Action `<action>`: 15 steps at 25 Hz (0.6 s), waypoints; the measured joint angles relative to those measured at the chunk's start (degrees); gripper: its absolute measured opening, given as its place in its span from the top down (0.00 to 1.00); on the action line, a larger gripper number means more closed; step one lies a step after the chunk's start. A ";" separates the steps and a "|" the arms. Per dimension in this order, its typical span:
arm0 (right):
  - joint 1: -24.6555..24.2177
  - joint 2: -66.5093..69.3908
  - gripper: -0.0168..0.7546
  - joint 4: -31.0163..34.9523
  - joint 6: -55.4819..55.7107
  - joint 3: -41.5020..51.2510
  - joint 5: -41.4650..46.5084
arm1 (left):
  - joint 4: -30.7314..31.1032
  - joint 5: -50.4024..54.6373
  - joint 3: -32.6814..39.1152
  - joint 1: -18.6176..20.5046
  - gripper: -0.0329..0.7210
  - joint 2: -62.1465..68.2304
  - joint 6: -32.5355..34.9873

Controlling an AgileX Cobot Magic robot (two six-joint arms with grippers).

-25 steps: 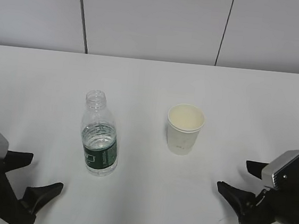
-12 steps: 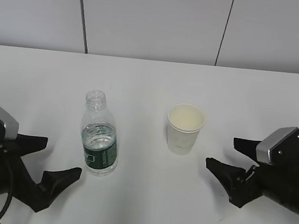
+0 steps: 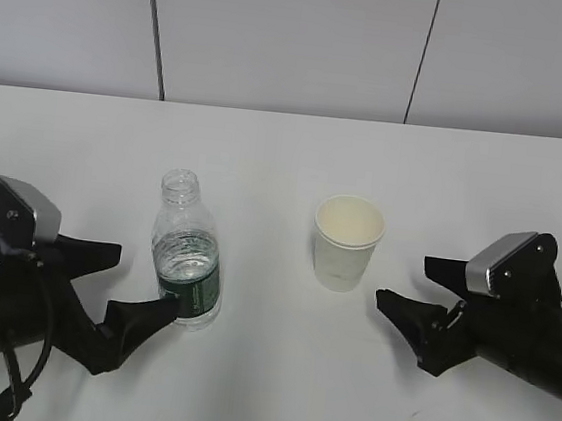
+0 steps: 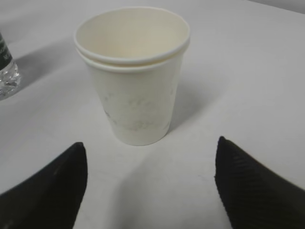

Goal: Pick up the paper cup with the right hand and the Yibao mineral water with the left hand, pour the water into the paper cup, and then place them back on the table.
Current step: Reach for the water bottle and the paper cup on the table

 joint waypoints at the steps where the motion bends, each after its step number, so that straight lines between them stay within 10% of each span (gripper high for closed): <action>1: 0.00 0.12 0.14 -0.12 0.00 -0.31 0.00 | 0.59 0.00 -0.57 0.00 0.05 0.07 -0.44; 15: 8.15 6.73 0.14 4.62 0.61 -7.78 0.00 | 3.00 -0.08 -5.33 -2.65 0.05 2.63 -5.01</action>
